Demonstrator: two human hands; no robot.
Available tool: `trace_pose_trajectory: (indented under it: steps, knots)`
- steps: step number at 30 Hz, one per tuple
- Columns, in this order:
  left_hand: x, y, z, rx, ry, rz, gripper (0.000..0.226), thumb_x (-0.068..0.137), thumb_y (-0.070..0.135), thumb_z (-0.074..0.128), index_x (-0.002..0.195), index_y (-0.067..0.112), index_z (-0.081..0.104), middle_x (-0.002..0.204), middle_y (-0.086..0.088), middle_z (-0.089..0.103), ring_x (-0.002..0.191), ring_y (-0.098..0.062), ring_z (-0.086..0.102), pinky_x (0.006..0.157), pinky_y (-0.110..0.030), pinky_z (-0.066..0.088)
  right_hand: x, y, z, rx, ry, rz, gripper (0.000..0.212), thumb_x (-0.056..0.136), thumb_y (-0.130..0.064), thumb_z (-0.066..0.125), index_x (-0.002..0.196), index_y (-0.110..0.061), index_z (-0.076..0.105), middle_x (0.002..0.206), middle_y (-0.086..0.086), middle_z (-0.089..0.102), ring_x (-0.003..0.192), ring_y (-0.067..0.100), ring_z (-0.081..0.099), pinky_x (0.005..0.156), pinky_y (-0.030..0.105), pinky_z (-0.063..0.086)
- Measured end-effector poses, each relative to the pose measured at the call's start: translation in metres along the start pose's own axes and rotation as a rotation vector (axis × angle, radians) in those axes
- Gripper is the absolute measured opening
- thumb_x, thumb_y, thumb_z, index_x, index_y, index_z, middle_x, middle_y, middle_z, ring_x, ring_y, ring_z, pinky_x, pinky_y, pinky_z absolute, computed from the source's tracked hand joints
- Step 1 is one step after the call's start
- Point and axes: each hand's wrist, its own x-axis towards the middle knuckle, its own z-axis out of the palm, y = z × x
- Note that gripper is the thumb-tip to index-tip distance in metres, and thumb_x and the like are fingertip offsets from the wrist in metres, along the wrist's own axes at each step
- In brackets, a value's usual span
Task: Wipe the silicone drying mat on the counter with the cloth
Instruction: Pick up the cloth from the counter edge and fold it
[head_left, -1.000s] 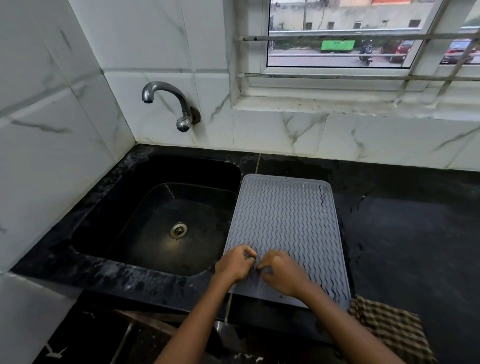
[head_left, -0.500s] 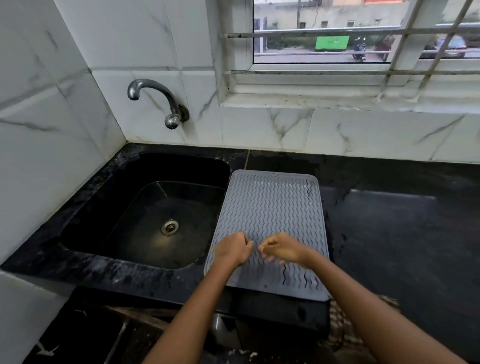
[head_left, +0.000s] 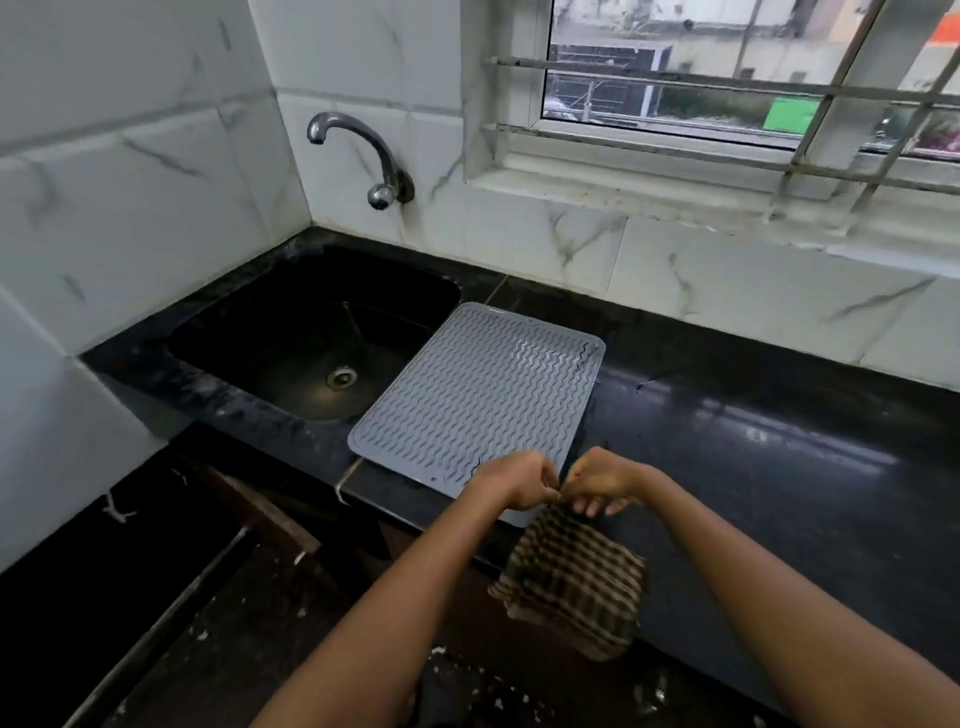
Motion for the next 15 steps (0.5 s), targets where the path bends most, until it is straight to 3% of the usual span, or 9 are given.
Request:
trace_pose_trajectory:
  steps: [4,6,11,13,15]
  knots:
    - [-0.01,0.019,0.018,0.034,-0.046,-0.014,0.039,0.089,0.036,0.065,0.124,0.02,0.061,0.127,-0.002,0.063,0.114,-0.022,0.059,0.098,-0.038,0.049,-0.015,0.02,0.0,-0.203,0.048,-0.001,0.019,0.082,-0.031,0.066,0.069,-0.017,0.061,0.061,0.0,0.058,0.051,0.013,0.053,0.046,0.022,0.043]
    - [-0.014,0.023,0.024,0.053,-0.048,-0.026,0.04,0.088,0.033,0.067,0.124,0.019,0.061,0.128,-0.002,0.062,0.115,-0.021,0.059,0.099,-0.038,0.049,-0.02,0.03,0.004,-0.244,0.044,-0.002,0.019,0.082,-0.032,0.067,0.072,-0.018,0.06,0.068,0.002,0.059,0.055,0.014,0.053,0.046,0.023,0.044]
    - [-0.021,0.024,0.033,0.063,-0.025,-0.043,0.045,0.083,0.034,0.073,0.122,0.021,0.056,0.128,-0.003,0.057,0.115,-0.023,0.055,0.094,-0.036,0.048,-0.032,0.048,0.016,-0.298,0.031,-0.04,0.037,0.069,-0.034,0.081,0.086,-0.015,0.054,0.094,0.005,0.062,0.084,0.02,0.059,0.071,0.032,0.049]
    - [-0.022,0.024,0.038,0.07,-0.027,-0.035,0.049,0.08,0.042,0.074,0.12,0.021,0.054,0.122,-0.002,0.058,0.11,-0.022,0.056,0.087,-0.034,0.046,-0.033,0.052,0.023,-0.326,0.063,-0.038,0.041,0.066,-0.035,0.082,0.082,-0.016,0.049,0.09,0.003,0.059,0.087,0.021,0.056,0.077,0.036,0.048]
    - [-0.023,0.025,0.041,0.112,-0.039,-0.038,0.05,0.079,0.046,0.073,0.116,0.019,0.055,0.113,-0.001,0.06,0.102,-0.021,0.057,0.079,-0.031,0.043,-0.034,0.056,0.03,-0.342,0.068,-0.033,0.04,0.068,-0.037,0.081,0.068,-0.018,0.046,0.076,0.001,0.055,0.081,0.021,0.054,0.073,0.036,0.047]
